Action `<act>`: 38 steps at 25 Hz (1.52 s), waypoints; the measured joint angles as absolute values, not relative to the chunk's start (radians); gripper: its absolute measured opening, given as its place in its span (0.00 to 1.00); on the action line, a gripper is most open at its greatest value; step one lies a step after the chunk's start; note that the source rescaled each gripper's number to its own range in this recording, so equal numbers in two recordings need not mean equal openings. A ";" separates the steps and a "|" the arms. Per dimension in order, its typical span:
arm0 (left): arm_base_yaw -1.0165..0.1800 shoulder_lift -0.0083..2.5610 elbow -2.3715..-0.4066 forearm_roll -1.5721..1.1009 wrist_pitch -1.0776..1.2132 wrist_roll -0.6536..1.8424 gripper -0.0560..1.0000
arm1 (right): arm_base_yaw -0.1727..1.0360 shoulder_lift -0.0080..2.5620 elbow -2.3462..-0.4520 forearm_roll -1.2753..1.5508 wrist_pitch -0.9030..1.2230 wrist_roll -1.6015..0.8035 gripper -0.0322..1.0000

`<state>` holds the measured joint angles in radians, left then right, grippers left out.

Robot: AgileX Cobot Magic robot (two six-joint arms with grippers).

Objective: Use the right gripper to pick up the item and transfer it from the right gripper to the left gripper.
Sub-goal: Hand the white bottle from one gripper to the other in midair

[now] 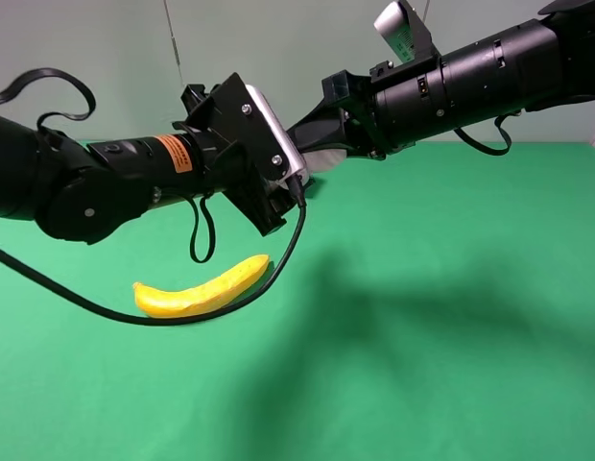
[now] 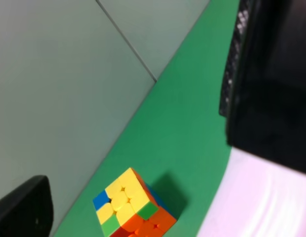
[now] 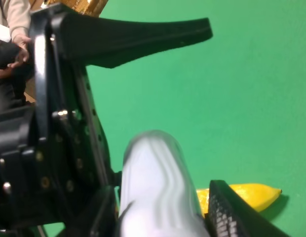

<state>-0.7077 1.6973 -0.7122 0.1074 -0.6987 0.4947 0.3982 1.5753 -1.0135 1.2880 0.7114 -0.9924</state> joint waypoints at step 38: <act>-0.708 1.774 -0.743 0.122 -0.803 0.478 0.18 | 0.396 1.575 -1.015 1.295 0.676 -0.990 0.06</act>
<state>-0.7077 1.7743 -0.7429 0.1220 -0.8034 0.4781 0.3965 1.5753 -1.0146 1.2954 0.6764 -0.9898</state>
